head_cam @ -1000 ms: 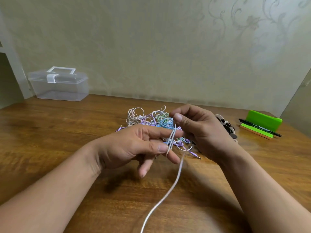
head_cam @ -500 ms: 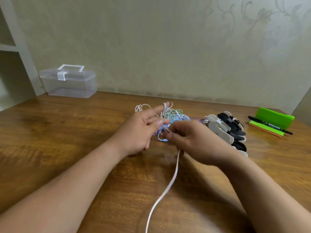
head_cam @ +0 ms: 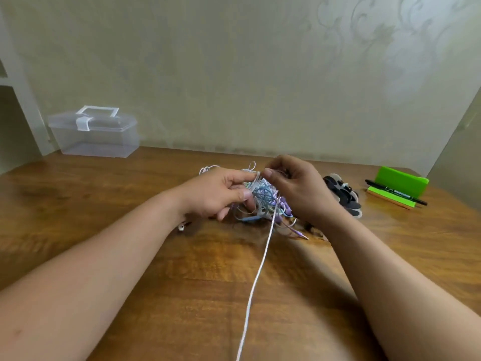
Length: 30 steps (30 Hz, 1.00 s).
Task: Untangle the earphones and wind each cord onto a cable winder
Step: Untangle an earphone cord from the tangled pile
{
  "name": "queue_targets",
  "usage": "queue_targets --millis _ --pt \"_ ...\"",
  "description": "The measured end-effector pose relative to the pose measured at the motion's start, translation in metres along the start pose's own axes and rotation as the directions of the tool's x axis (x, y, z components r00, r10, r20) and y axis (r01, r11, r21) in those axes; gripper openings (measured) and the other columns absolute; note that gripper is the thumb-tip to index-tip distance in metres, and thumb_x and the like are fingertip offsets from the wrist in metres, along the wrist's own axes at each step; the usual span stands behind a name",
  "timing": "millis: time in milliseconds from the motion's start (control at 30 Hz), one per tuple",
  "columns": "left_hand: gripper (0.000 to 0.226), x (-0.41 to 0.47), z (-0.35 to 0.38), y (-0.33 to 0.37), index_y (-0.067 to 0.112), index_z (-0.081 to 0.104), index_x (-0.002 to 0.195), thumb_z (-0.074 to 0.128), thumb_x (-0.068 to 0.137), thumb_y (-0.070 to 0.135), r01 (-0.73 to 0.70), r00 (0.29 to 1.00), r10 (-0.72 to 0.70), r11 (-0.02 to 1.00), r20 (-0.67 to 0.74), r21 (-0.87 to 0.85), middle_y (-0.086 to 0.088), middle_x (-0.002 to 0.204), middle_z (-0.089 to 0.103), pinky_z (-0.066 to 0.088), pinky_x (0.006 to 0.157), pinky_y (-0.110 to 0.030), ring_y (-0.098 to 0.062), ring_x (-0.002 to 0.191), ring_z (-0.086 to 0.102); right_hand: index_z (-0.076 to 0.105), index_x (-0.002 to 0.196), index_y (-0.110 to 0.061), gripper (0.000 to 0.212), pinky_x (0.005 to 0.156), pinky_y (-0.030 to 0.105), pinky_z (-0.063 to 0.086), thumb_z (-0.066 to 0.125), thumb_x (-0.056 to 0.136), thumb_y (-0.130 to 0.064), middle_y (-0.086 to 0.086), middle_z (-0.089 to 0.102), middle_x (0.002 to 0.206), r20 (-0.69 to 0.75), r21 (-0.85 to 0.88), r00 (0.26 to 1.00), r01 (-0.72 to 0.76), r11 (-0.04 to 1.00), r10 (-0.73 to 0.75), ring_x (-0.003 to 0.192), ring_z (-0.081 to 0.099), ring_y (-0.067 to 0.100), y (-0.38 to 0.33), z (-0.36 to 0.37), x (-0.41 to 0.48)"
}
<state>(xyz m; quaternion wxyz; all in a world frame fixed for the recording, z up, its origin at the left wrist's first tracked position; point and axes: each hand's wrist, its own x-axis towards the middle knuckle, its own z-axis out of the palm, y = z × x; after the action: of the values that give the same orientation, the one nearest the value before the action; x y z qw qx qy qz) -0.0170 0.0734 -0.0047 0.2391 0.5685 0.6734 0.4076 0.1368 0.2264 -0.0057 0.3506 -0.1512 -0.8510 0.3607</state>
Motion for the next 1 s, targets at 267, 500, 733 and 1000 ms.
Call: queue_targets --millis 267,500,733,1000 --pt "0.039 0.007 -0.007 -0.018 0.015 0.053 0.145 0.053 0.107 0.011 0.06 0.986 -0.035 0.987 0.164 -0.15 -0.011 0.103 0.077 0.044 0.056 -0.027 -0.012 0.042 0.049 0.07 0.094 -0.008 0.013 0.053 0.026 0.047 0.073 0.098 -0.02 0.0 0.067 0.071 0.142 0.171 0.987 -0.105 0.98 0.081 0.055 0.059 0.015 0.005 0.007 0.009" --pt "0.046 -0.006 -0.021 -0.007 0.026 0.067 0.137 0.056 0.096 0.008 0.05 0.954 0.142 0.797 0.266 -0.602 -0.018 0.102 0.073 0.043 0.042 -0.014 -0.009 0.04 0.052 0.07 0.092 -0.009 0.017 0.047 0.027 0.041 0.072 0.089 -0.025 0.003 0.053 0.067 0.228 0.567 0.965 -0.24 0.788 0.131 0.052 0.045 0.013 0.006 -0.002 0.008" --pt "0.052 0.002 -0.016 -0.006 0.027 0.053 0.148 0.055 0.099 0.012 -0.131 0.988 0.152 0.649 -0.041 -0.75 -0.012 0.127 0.071 0.03 0.037 -0.018 -0.004 0.034 0.044 0.075 0.109 -0.016 0.018 0.042 0.022 0.036 0.058 0.106 -0.012 0.006 0.068 0.08 0.326 0.35 0.935 -0.258 0.901 0.141 0.046 0.04 0.012 -0.016 0.018 -0.008" --pt "0.046 0.006 -0.013 -0.009 0.025 0.049 0.15 0.048 0.107 0.011 -0.152 0.972 -0.019 0.712 -0.235 -0.685 -0.006 0.128 0.072 0.029 0.037 -0.016 -0.004 0.035 0.035 0.069 0.102 -0.015 0.024 0.049 0.028 0.034 0.047 0.11 -0.023 -0.002 0.056 0.057 0.063 -0.015 0.981 -0.185 0.983 0.186 0.045 0.044 0.007 -0.023 0.024 -0.007"
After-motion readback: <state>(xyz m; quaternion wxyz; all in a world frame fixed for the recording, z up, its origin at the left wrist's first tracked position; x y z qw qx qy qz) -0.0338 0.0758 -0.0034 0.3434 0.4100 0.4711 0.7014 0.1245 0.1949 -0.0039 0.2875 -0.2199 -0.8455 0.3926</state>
